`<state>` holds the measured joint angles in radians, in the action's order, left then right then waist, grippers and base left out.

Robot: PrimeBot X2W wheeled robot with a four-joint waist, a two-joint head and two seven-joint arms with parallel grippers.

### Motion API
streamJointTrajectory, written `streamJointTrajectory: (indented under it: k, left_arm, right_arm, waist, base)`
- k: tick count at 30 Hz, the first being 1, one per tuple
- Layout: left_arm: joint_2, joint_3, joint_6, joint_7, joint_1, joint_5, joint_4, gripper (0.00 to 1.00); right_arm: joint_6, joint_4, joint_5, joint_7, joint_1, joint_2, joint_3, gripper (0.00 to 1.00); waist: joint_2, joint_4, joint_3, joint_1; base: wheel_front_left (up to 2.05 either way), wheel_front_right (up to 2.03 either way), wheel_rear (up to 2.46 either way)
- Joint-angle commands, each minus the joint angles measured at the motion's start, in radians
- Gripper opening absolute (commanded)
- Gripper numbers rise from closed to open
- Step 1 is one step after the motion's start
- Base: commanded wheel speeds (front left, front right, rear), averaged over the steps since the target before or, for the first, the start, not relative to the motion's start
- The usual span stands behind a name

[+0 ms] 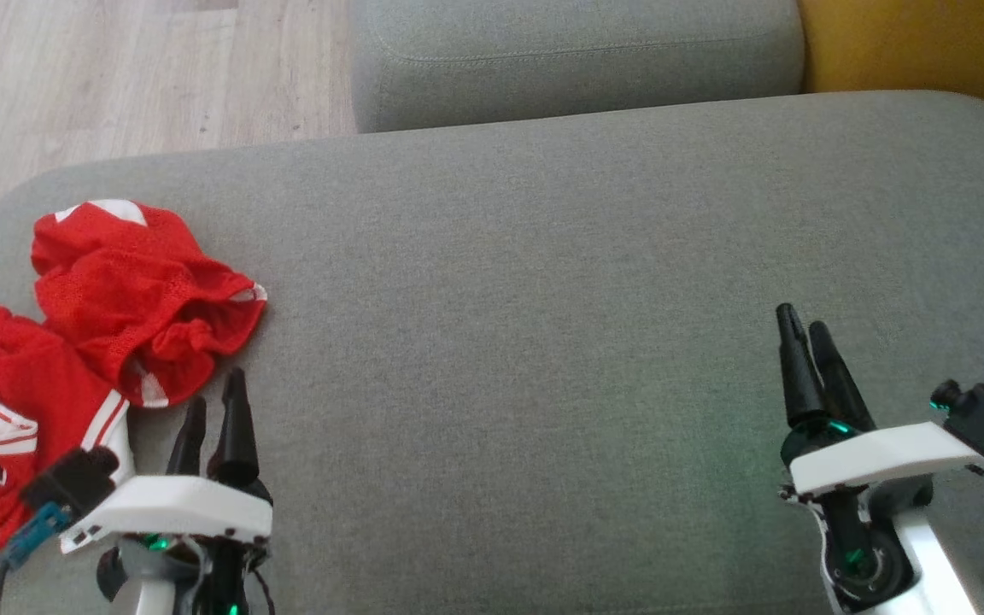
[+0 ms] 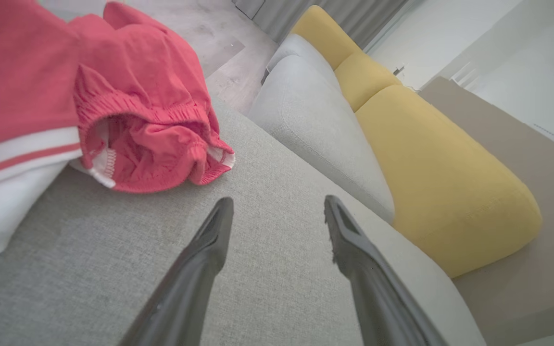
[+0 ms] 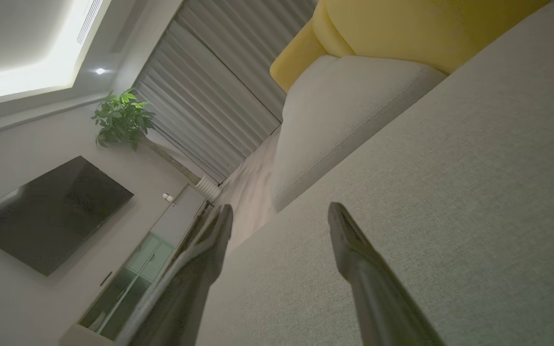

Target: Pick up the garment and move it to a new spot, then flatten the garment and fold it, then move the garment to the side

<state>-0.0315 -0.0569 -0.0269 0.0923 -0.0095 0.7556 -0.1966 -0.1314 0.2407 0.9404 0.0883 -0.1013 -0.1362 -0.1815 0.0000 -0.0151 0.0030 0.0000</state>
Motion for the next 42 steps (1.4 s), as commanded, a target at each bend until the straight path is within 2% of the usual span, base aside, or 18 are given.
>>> streamJointTrajectory:
  k: [1,12,42]
  left_arm:
    - [-0.016,0.007,-0.006,0.013,-0.062,-0.046,0.039,1.00]
    - [-0.029,-0.035,-0.047,0.045,-0.075,-0.218,0.037,1.00]
    - [-0.042,-0.091,-0.129,0.130,-0.096,-0.562,0.060,1.00]
  right_arm:
    - [0.000,-0.031,-0.034,0.015,-0.059,-0.013,-0.020,1.00]
    - [0.000,-0.012,-0.169,0.048,-0.078,-0.008,-0.044,1.00]
    - [0.001,0.013,-0.469,0.133,-0.115,-0.015,-0.096,1.00]
  waist:
    - [0.0000,0.000,0.000,0.0000]
    - [0.0000,-0.006,0.002,0.0000]
    - [0.0000,-0.014,0.005,0.0000]
  base:
    - [0.00,0.00,0.00]
    - [0.00,0.00,0.00]
    - [0.00,0.00,0.00]
